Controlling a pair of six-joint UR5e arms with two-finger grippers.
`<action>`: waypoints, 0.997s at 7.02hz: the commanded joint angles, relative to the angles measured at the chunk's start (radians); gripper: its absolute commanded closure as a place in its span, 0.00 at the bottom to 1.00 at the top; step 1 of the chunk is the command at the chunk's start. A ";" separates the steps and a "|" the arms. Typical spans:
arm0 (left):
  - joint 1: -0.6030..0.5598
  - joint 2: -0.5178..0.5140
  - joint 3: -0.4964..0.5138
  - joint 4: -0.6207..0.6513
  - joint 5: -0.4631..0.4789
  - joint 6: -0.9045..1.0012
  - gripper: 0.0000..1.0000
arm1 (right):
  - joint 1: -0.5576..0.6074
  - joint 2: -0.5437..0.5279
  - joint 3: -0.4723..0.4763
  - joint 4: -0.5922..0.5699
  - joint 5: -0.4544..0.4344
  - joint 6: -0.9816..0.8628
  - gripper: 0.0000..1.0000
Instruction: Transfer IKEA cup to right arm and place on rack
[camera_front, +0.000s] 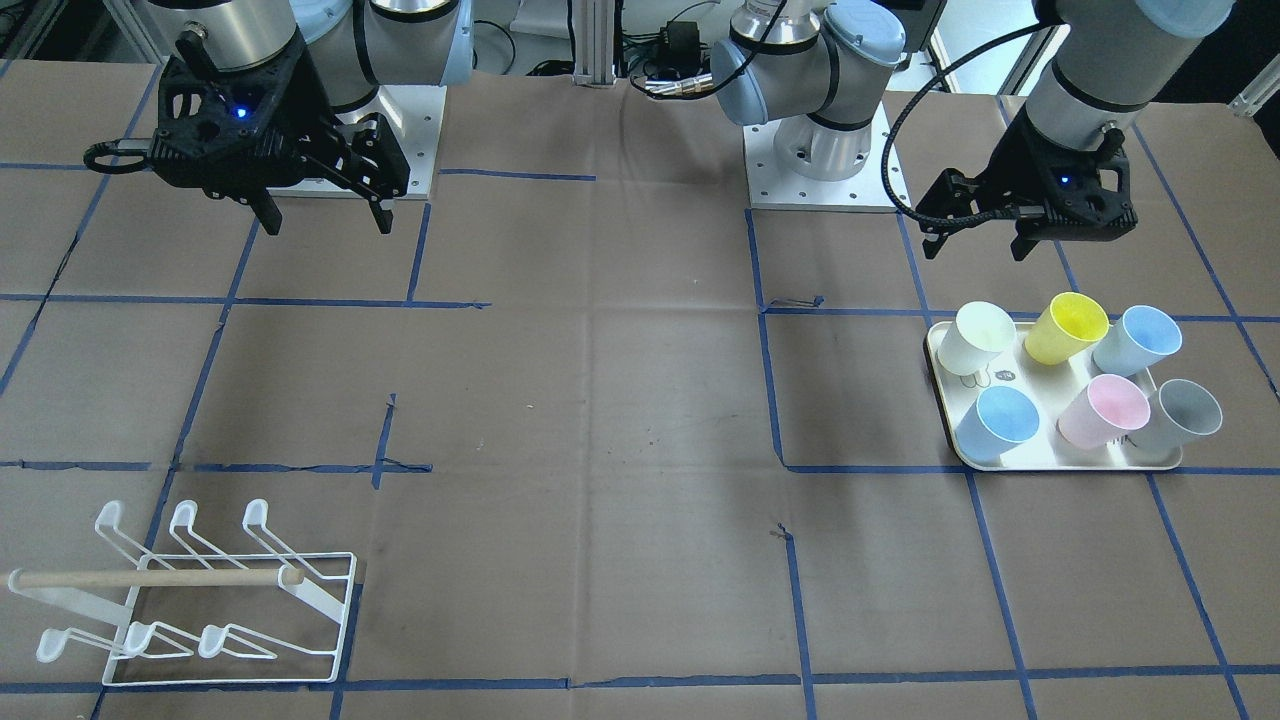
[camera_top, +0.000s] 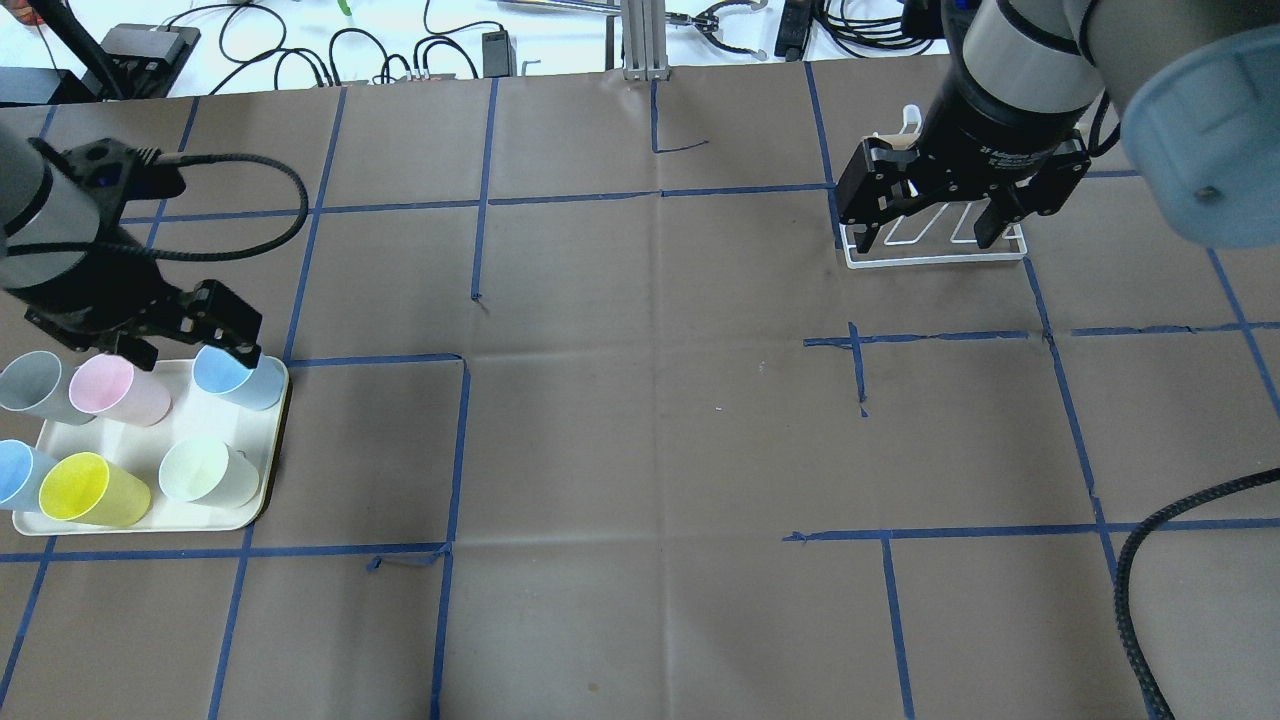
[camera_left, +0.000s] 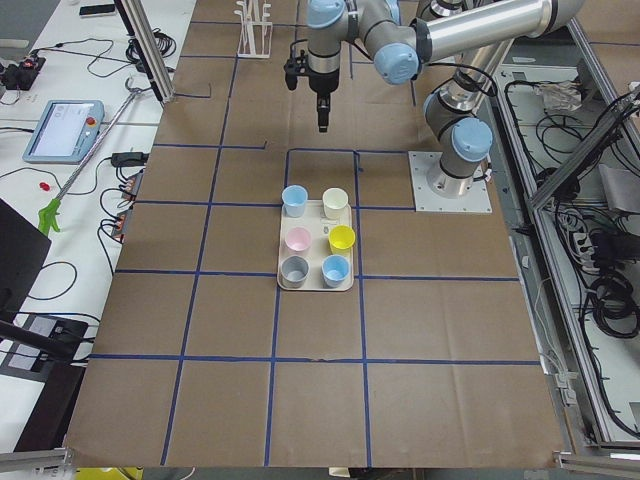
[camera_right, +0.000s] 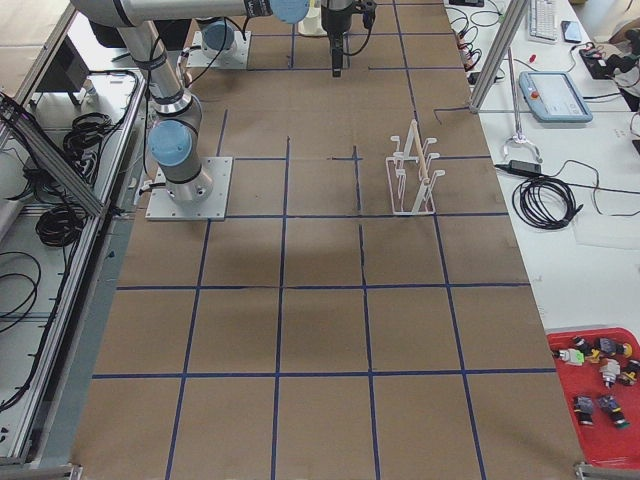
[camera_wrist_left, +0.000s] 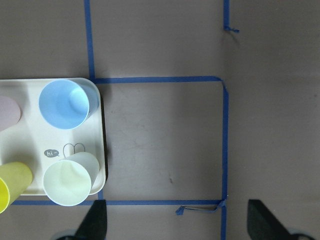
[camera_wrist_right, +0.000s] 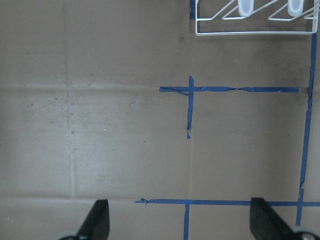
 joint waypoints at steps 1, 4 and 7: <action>0.191 0.068 -0.141 0.049 -0.007 0.155 0.01 | 0.000 0.001 0.000 0.000 0.001 0.000 0.00; 0.240 0.047 -0.171 0.095 -0.025 0.192 0.01 | 0.000 0.003 0.000 -0.002 0.001 0.000 0.00; 0.236 0.001 -0.212 0.246 -0.099 0.189 0.01 | -0.001 0.004 0.000 -0.002 0.001 0.000 0.00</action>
